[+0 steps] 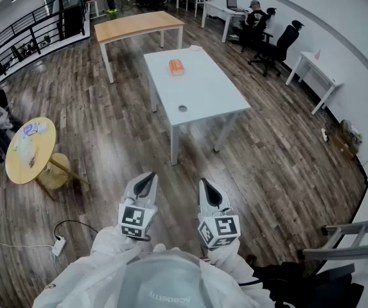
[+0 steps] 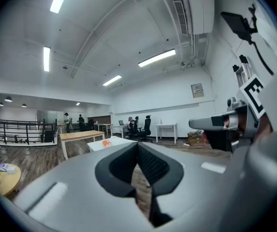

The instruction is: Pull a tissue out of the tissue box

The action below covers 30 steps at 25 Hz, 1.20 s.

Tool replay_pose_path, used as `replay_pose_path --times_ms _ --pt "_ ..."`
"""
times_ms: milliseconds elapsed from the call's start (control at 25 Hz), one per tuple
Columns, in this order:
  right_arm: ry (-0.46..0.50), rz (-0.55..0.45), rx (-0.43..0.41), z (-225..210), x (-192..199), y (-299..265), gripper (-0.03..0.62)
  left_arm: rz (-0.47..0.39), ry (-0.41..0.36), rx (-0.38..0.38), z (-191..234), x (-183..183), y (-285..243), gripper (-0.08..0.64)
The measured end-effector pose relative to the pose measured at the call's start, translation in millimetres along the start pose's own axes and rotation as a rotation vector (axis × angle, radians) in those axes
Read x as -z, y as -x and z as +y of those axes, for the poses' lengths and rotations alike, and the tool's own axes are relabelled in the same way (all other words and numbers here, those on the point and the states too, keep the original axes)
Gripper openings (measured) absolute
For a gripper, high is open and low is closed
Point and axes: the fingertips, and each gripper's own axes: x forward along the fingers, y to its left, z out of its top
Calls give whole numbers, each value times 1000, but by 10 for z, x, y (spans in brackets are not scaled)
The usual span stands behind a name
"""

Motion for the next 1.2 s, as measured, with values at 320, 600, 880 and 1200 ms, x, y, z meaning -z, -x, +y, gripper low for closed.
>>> replay_pose_path --times_ms 320,600,880,1200 --pt "-26 -16 -2 -41 24 119 2 26 -2 15 -147 41 21 0" --pt "-26 -1 21 -132 66 208 2 32 -3 4 -219 54 39 0" --pt "-24 13 12 -162 118 226 2 42 4 3 -276 109 16 0" --pt "-14 3 -32 -136 88 110 2 32 -3 -37 -212 90 58 0"
